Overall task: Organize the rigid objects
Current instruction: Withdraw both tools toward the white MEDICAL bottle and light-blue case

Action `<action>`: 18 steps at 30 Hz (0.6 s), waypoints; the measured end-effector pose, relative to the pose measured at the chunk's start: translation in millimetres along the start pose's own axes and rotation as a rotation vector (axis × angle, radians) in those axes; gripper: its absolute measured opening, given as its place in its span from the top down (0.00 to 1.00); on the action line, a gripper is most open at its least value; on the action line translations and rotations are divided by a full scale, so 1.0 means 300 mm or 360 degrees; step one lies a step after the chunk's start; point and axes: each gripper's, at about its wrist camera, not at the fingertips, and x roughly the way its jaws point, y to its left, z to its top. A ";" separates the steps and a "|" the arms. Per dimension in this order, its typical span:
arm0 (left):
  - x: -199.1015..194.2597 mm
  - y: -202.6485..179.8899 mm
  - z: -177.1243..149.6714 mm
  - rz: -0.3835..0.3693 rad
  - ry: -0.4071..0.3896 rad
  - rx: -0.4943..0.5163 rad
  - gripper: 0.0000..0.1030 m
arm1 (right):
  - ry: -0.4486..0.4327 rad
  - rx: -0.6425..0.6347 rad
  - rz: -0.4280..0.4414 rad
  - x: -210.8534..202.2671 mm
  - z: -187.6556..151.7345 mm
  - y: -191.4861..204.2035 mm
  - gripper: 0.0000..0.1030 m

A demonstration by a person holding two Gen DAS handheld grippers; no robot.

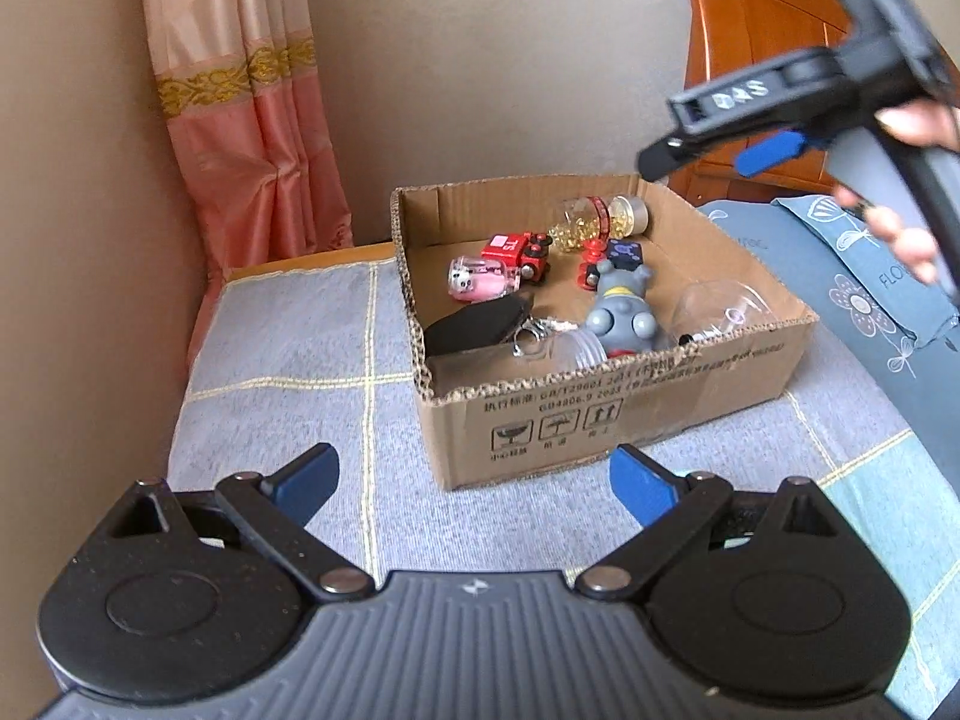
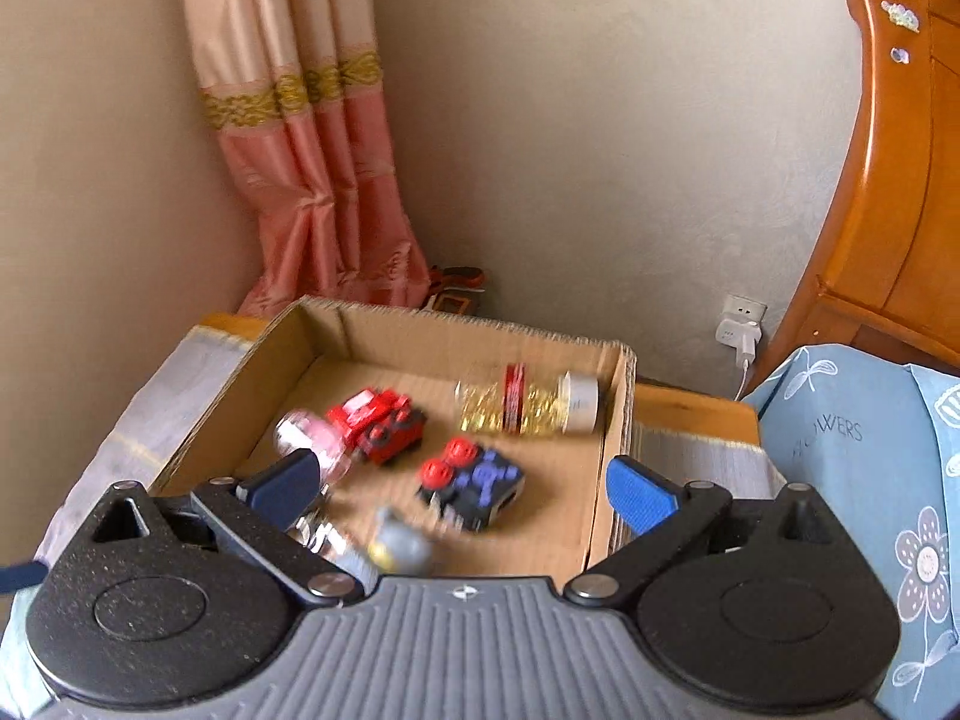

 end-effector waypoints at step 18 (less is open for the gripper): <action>-0.113 0.003 -0.153 0.0091 0.0038 -0.0091 0.06 | 0.0254 0.0074 0.0129 -0.083 -0.389 0.170 0.00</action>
